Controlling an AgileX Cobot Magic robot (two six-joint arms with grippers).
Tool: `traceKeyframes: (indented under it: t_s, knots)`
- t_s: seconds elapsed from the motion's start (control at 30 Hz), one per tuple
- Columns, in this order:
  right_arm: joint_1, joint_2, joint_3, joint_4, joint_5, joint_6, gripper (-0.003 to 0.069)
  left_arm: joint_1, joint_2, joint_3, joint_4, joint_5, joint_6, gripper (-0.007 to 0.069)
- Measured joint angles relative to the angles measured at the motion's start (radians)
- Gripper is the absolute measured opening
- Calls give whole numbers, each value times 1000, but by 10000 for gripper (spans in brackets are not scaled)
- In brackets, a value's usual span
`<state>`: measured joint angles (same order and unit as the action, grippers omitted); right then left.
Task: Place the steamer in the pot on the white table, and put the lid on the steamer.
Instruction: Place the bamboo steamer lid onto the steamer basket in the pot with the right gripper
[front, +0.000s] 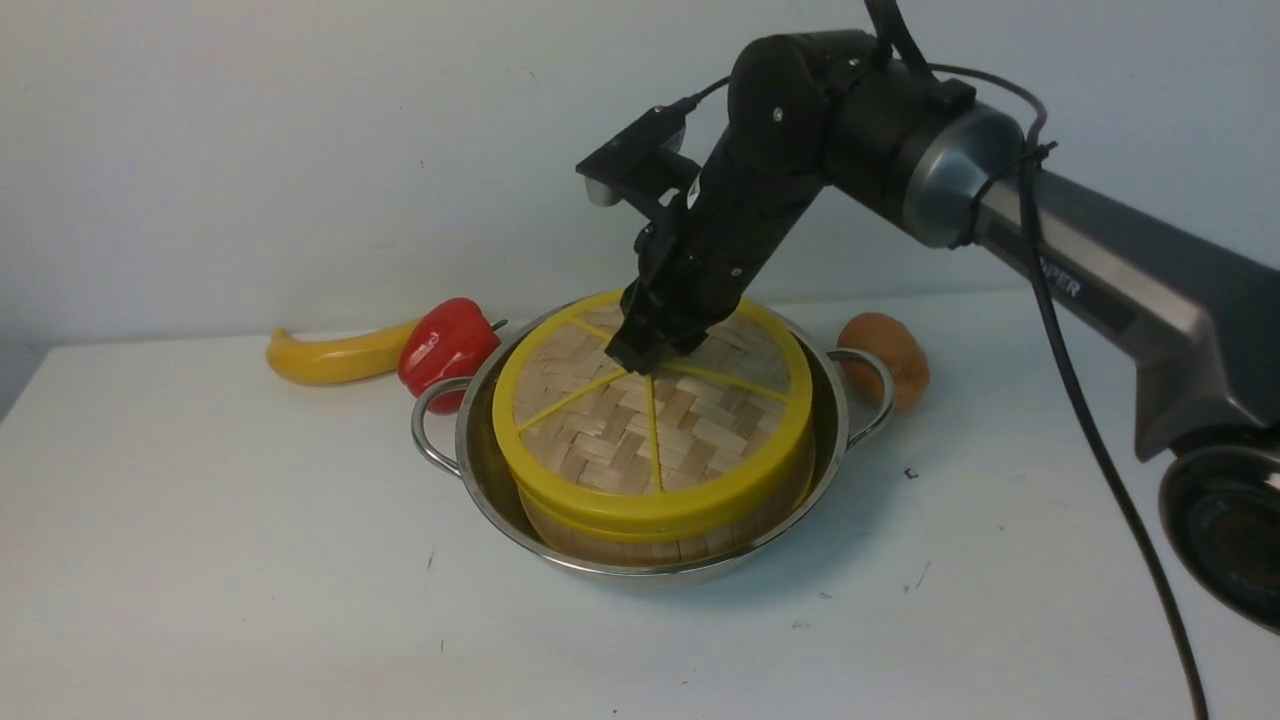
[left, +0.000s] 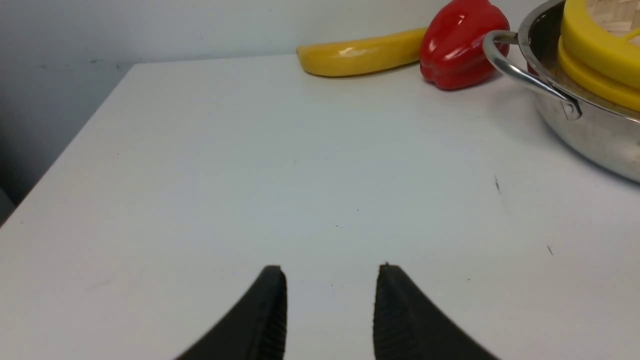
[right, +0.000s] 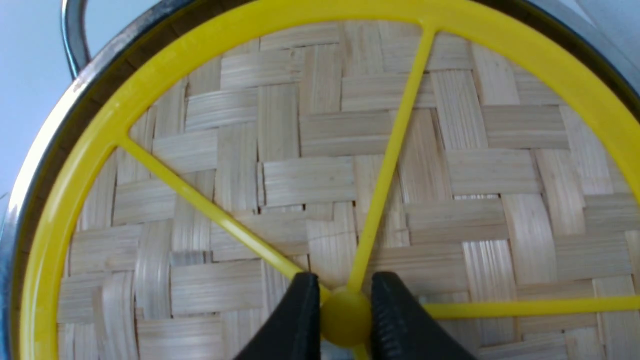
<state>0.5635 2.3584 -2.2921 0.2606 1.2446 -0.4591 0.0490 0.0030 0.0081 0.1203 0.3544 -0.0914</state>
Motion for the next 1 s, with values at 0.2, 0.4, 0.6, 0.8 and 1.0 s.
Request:
traceKeyframes:
  t_s: [0.2, 0.4, 0.6, 0.8, 1.0]
  knots:
    - [5, 0, 0, -15, 0, 0, 141, 0, 0, 0, 0, 0, 0, 241]
    - [5, 9, 0, -21, -4, 16, 141, 0, 0, 0, 0, 0, 0, 241]
    - [5, 18, 0, -17, -12, 16, 141, 0, 0, 0, 0, 0, 0, 241]
    - [5, 18, 0, -18, -12, 19, 141, 0, 0, 0, 0, 0, 0, 241]
    - [8, 18, 0, -46, -12, 56, 151, 0, 0, 0, 0, 0, 0, 241]
